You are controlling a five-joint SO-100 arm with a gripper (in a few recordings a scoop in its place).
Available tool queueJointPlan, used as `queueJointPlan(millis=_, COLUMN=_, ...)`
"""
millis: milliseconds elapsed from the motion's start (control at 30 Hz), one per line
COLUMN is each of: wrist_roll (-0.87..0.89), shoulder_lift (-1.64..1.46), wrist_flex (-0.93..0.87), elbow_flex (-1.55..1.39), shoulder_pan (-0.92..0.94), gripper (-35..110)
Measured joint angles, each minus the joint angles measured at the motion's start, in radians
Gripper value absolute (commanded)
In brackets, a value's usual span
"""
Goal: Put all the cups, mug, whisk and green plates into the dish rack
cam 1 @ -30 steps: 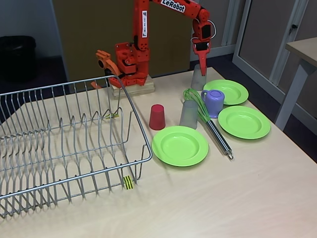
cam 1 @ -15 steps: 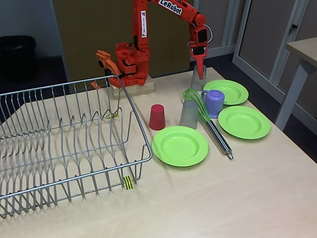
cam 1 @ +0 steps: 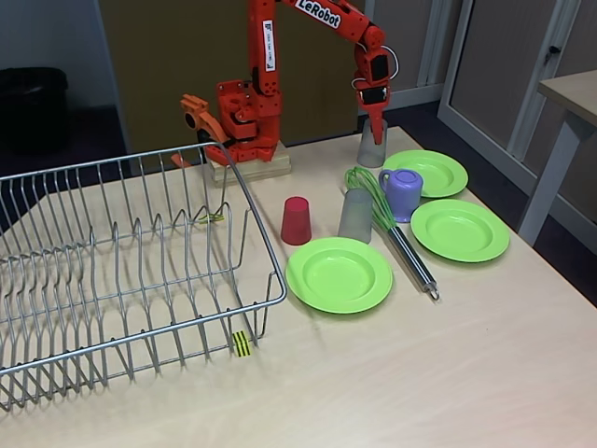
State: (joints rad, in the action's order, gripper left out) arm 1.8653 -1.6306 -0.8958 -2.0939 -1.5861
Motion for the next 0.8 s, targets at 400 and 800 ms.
queueJointPlan(millis=400, wrist_roll=-0.161, shoulder_lift=-0.166, wrist_flex=-0.426, elbow_flex=0.224, shoulder_pan=0.077, gripper=7)
queueJointPlan(millis=800, wrist_roll=-0.784, shoulder_lift=-0.483, wrist_flex=-0.862, elbow_flex=0.422, shoulder_pan=0.548, gripper=8)
